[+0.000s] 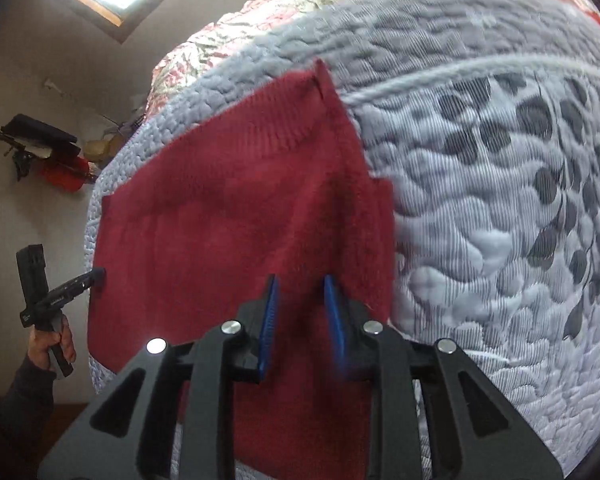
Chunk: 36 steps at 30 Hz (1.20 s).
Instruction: Fold small clothes
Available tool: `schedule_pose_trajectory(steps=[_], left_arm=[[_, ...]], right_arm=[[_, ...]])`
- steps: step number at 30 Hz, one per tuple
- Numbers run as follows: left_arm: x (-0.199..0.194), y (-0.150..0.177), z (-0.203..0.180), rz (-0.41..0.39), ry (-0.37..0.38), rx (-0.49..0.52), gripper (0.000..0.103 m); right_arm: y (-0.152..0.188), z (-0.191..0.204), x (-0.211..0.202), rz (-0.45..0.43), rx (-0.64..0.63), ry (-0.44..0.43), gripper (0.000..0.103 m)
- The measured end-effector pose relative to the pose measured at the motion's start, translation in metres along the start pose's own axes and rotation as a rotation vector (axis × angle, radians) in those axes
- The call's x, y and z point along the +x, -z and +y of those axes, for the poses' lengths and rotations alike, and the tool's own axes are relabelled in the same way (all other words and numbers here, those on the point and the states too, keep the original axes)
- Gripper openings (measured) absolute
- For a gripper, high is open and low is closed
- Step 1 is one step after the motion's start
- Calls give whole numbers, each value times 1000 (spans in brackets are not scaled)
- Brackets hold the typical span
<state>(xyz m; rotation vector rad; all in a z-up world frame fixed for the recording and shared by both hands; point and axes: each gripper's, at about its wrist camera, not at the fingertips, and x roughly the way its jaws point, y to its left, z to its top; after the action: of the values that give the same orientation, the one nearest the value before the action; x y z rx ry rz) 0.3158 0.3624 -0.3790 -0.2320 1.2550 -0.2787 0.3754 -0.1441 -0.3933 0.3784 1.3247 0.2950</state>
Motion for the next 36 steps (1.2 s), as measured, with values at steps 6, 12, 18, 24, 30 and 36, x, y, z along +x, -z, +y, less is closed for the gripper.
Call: schedule_pose_trajectory(steps=[6, 12, 18, 24, 30, 36], left_arm=[[-6, 12, 28, -26, 67, -88, 36], [-64, 62, 10, -58, 171, -77, 45], [-29, 116, 32, 57, 111, -124, 34], [-46, 125, 65, 45, 203, -215, 35], [-86, 134, 74, 36, 351, -290, 52], [-54, 128, 34, 41, 352, -233, 55]], right_arm=[[7, -10, -19, -22, 40, -16, 12], [80, 16, -45, 45, -3, -73, 14], [124, -12, -2, 136, 45, -17, 0], [131, -32, -21, 105, 175, -74, 0], [145, 14, -59, 24, 117, -20, 15], [148, 70, -9, 7, 35, -31, 18]])
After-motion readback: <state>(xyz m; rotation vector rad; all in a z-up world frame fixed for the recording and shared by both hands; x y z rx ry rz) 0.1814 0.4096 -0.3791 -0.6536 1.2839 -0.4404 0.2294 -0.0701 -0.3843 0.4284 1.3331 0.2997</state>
